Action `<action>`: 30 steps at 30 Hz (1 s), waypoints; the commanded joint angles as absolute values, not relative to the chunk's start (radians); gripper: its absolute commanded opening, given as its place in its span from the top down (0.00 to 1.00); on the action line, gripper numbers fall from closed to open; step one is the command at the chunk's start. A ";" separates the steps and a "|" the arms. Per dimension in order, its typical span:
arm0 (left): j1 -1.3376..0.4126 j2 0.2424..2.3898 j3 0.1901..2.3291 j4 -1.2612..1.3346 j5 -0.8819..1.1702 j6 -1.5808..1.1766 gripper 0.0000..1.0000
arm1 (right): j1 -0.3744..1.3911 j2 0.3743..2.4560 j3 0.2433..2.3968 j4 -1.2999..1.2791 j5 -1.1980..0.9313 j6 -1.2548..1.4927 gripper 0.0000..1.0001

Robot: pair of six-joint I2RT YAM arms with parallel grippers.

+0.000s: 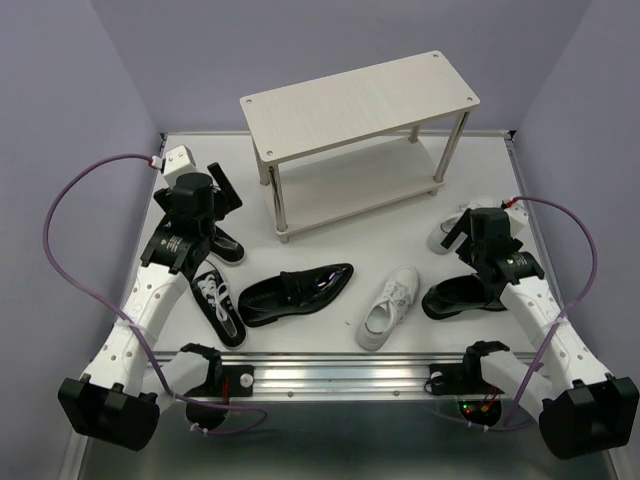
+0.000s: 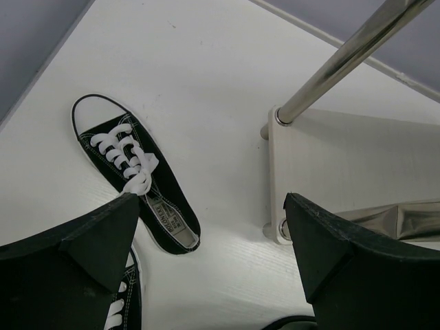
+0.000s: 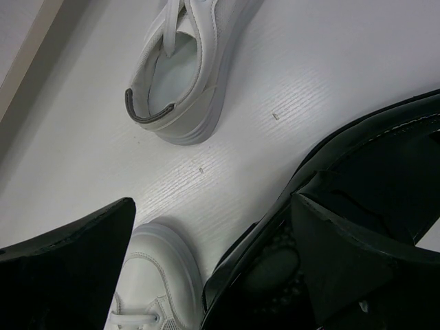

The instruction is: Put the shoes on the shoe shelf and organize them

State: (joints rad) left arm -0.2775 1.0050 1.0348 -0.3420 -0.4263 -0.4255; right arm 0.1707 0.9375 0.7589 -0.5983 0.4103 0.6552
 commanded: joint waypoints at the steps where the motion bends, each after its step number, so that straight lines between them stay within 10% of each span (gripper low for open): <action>1: -0.272 1.008 1.074 -0.324 -0.442 -0.422 0.01 | 0.170 0.927 0.796 -0.575 0.428 0.653 0.00; 19: -0.270 1.051 1.095 -0.344 -0.414 -0.434 0.01 | 0.170 0.995 0.779 -0.546 0.508 0.692 0.00; 30: -0.270 1.037 1.063 -0.279 -0.252 -0.485 0.01 | 0.161 1.212 0.890 -0.491 0.431 0.851 0.17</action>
